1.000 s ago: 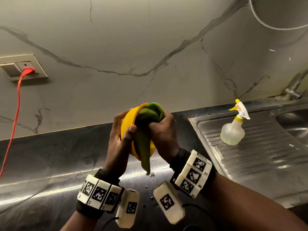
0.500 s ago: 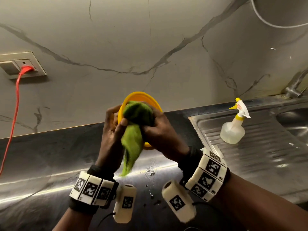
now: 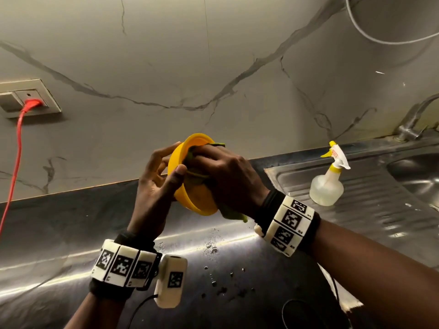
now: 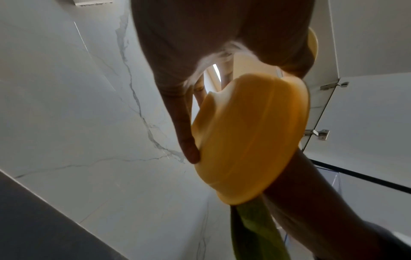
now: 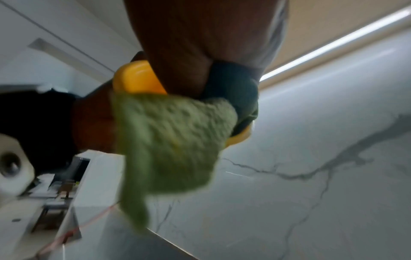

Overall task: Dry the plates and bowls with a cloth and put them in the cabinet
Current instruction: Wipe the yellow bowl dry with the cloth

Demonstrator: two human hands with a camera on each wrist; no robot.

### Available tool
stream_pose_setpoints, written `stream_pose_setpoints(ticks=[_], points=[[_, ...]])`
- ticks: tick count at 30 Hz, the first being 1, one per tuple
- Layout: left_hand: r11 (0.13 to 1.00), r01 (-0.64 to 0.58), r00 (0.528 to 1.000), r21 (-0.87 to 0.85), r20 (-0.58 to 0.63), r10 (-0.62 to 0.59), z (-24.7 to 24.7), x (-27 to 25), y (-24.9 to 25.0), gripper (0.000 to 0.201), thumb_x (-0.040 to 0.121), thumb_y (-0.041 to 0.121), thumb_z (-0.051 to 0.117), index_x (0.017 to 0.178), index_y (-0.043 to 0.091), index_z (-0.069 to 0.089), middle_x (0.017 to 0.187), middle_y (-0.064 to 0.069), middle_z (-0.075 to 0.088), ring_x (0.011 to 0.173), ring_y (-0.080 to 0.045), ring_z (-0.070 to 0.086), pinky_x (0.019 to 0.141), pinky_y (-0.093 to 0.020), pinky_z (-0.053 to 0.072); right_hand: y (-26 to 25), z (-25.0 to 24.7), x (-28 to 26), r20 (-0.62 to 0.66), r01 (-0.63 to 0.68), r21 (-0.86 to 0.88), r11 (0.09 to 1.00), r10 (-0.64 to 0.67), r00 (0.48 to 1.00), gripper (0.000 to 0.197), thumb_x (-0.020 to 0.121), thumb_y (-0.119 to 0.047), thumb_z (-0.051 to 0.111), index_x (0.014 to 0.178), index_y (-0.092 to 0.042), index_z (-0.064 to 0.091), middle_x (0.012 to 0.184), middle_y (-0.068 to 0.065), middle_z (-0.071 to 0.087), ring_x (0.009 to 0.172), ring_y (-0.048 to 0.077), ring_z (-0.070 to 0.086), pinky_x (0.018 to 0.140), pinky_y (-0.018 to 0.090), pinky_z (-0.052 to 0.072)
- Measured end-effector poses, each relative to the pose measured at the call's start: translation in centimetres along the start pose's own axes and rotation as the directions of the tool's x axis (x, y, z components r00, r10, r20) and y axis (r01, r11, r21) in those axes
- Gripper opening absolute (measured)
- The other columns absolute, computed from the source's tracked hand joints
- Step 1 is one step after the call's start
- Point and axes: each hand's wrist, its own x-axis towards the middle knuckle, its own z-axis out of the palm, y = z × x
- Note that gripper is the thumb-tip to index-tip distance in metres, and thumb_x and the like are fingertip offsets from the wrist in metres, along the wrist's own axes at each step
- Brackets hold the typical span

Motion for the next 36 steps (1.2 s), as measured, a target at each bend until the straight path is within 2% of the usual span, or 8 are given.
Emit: stream_pose_setpoints(ticks=[8, 11, 17, 20, 24, 27, 33, 36], points=[[0.997, -0.036, 0.999, 0.072, -0.036, 0.039, -0.8, -0.7, -1.2, 0.086, 0.066, 0.073, 0.073, 0.134, 0.027, 0.049, 0.129, -0.015, 0.055, 0.1, -0.014, 0.069, 0.071, -0.029, 0.057, -1.7, 0.2, -3.2, 0.507, -0.495, 0.544, 0.678, 0.204, 0.837, 0.067, 0.078, -0.054, 0.068, 0.137, -0.027, 0.051, 0.133, -0.004, 0.057, 0.118, 0.012, 0.056, 0.096, 0.041, 0.053], [0.994, -0.033, 0.999, 0.104, -0.023, 0.035, -0.3, -0.6, -1.4, 0.087, 0.065, 0.077, 0.07, 0.136, 0.032, 0.047, 0.128, -0.018, 0.052, 0.097, -0.012, 0.069, 0.07, -0.024, 0.056, -2.6, 0.2, -3.6, 0.423, -0.401, 0.589, 0.702, 0.154, 0.893, 0.083, 0.069, -0.031, 0.088, 0.14, -0.02, 0.047, 0.136, -0.004, 0.054, 0.122, 0.009, 0.053, 0.1, 0.029, 0.049], [0.994, 0.102, 0.993, 0.025, 0.049, -0.103, -0.2, -1.0, -1.9, 0.098, 0.059, 0.081, 0.07, 0.143, 0.041, 0.041, 0.137, -0.013, 0.052, 0.114, -0.025, 0.065, 0.081, -0.038, 0.058, -3.1, 0.6, -3.3, 0.207, -0.286, 0.575, 0.766, 0.202, 0.957, 0.05, 0.074, -0.004, 0.078, 0.121, -0.007, 0.062, 0.113, 0.004, 0.065, 0.096, 0.015, 0.062, 0.082, 0.031, 0.053], [0.949, 0.303, 0.95, -0.083, 0.108, -0.294, -0.2, -1.4, -2.5, 0.133, 0.045, 0.09, 0.069, 0.153, 0.021, 0.031, 0.141, -0.017, 0.054, 0.121, -0.037, 0.061, 0.088, -0.053, 0.056, -3.2, 0.8, -3.3, 0.148, -0.227, 0.562, 0.795, 0.173, 0.974, 0.05, 0.076, -0.002, 0.075, 0.124, -0.005, 0.061, 0.12, 0.007, 0.062, 0.103, 0.019, 0.062, 0.084, 0.037, 0.055], [0.937, 0.316, 0.947, -0.15, 0.118, -0.3, -0.1, -1.4, -1.8, 0.124, 0.051, 0.079, 0.077, 0.151, 0.021, 0.032, 0.138, -0.014, 0.057, 0.119, -0.032, 0.063, 0.081, -0.041, 0.059, -3.4, 0.7, -3.3, 0.188, -0.276, 0.596, 0.754, 0.203, 0.961, 0.058, 0.078, -0.012, 0.08, 0.131, -0.006, 0.057, 0.127, 0.006, 0.061, 0.112, 0.019, 0.061, 0.092, 0.04, 0.054], [0.972, 0.216, 0.971, -0.096, 0.127, -0.203, -0.2, -1.3, -1.2, 0.113, 0.057, 0.077, 0.076, 0.149, 0.027, 0.031, 0.136, -0.013, 0.054, 0.116, -0.029, 0.064, 0.078, -0.037, 0.059, -3.8, -0.1, -2.8, 0.337, -0.425, 0.706, 0.566, 0.259, 0.905, 0.07, 0.073, -0.019, 0.086, 0.134, -0.009, 0.054, 0.128, 0.004, 0.062, 0.118, 0.016, 0.06, 0.097, 0.04, 0.053], [0.999, 0.025, 0.967, 0.035, 0.252, -0.033, -0.6, -1.4, -0.8, 0.089, 0.07, 0.062, 0.078, 0.142, 0.04, 0.03, 0.137, 0.008, 0.051, 0.114, -0.027, 0.064, 0.081, -0.036, 0.059, -3.7, -2.1, -2.3, 0.551, -0.53, 0.834, -0.15, 0.198, 0.811, 0.059, 0.064, -0.032, 0.088, 0.112, -0.011, 0.06, 0.096, 0.003, 0.066, 0.086, 0.014, 0.065, 0.072, 0.026, 0.055], [0.997, -0.001, 0.936, 0.08, 0.35, -0.027, -1.5, -1.2, -1.3, 0.09, 0.074, 0.044, 0.083, 0.144, 0.034, 0.029, 0.156, 0.002, 0.033, 0.123, -0.031, 0.059, 0.086, -0.039, 0.058, -3.8, -1.7, -2.5, 0.56, -0.537, 0.827, -0.164, 0.3, 0.772, 0.053, 0.067, -0.036, 0.083, 0.108, -0.01, 0.061, 0.093, 0.007, 0.063, 0.081, 0.016, 0.063, 0.068, 0.025, 0.055]])
